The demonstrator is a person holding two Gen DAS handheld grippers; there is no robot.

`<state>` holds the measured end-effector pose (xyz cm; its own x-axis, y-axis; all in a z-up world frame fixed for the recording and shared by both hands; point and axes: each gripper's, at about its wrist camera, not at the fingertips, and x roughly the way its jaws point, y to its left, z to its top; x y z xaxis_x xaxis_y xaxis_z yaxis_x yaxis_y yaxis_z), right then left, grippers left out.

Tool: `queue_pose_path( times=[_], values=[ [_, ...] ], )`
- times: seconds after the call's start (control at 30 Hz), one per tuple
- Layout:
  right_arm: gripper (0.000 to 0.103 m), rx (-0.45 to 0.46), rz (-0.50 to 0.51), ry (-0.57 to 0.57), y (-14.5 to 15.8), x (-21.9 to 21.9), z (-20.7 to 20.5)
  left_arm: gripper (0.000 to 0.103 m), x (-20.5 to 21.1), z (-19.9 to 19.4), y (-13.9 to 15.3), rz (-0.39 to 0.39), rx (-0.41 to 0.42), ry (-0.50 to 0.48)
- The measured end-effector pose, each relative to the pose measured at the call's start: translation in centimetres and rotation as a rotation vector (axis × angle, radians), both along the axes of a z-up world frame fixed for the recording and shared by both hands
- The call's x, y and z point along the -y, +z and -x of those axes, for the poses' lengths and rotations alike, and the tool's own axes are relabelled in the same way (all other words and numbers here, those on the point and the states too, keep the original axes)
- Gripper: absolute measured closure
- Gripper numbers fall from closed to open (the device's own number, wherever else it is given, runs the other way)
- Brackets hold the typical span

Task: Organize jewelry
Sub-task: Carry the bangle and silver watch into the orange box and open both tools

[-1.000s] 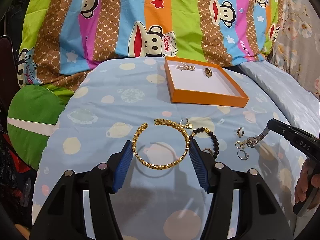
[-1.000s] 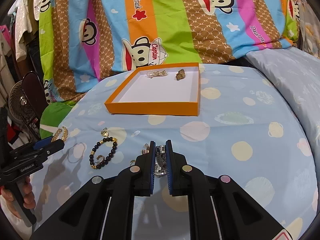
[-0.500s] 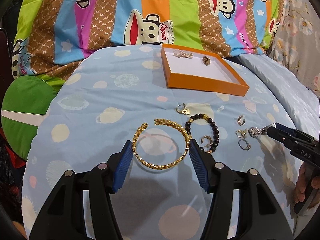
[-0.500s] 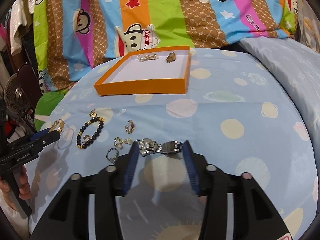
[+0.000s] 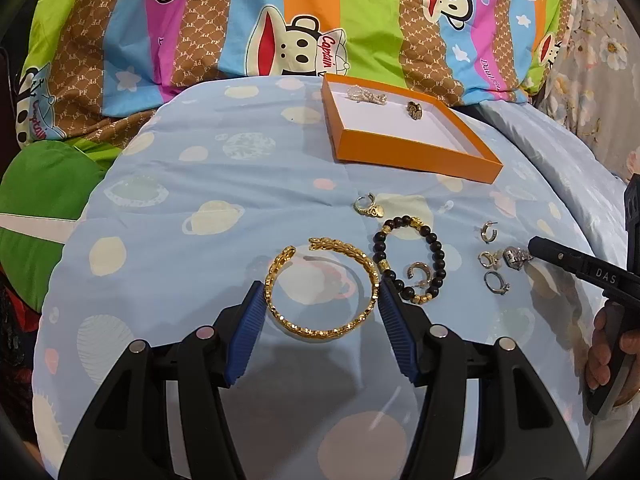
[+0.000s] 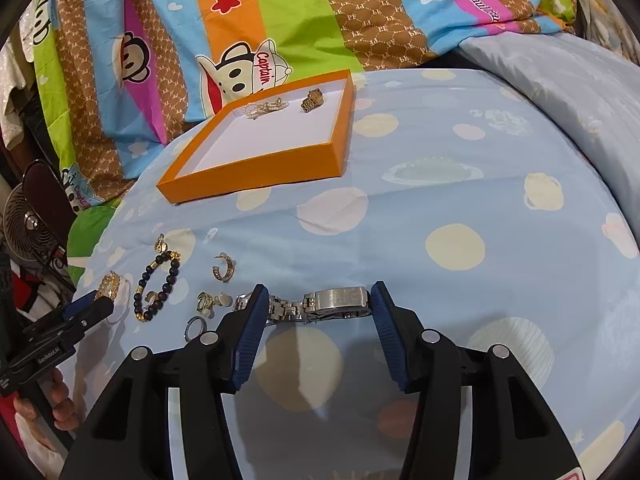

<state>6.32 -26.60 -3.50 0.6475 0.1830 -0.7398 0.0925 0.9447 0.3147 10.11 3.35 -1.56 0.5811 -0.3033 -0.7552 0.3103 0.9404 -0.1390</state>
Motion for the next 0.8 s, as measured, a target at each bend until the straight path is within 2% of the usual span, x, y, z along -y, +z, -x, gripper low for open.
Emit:
queue_pose_path(
  times=[0.03, 0.07, 0.27, 0.4, 0.43, 0.6, 0.8],
  values=[
    [0.059, 0.000, 0.018, -0.003, 0.0, -0.2, 0.0, 0.047, 0.0, 0.0, 0.0, 0.001, -0.001, 0.000],
    [0.073, -0.004, 0.032, -0.003, 0.0, -0.3, 0.0, 0.047, 0.1, 0.0, -0.1, -0.001, -0.003, -0.001],
    [0.075, 0.032, 0.040, -0.006, 0.8, -0.5, 0.5, 0.047, 0.4, 0.0, -0.4, -0.004, -0.015, -0.017],
    [0.077, 0.102, 0.056, 0.014, 3.2, -1.3, 1.1, 0.047, 0.4, -0.1, 0.1, 0.029, -0.031, -0.037],
    [0.080, 0.118, 0.061, 0.029, 4.1, -1.5, 0.9, 0.047, 0.4, -0.2, 0.6, 0.036, -0.029, -0.044],
    [0.080, 0.180, 0.119, 0.077, 8.2, -2.2, -1.0, 0.047, 1.4, -1.9, 4.0, 0.045, 0.017, -0.086],
    [0.080, 0.204, 0.190, 0.096, 11.0, -1.7, -7.4, 0.047, 4.6, -6.7, 7.8, 0.032, 0.071, -0.138]
  ],
)
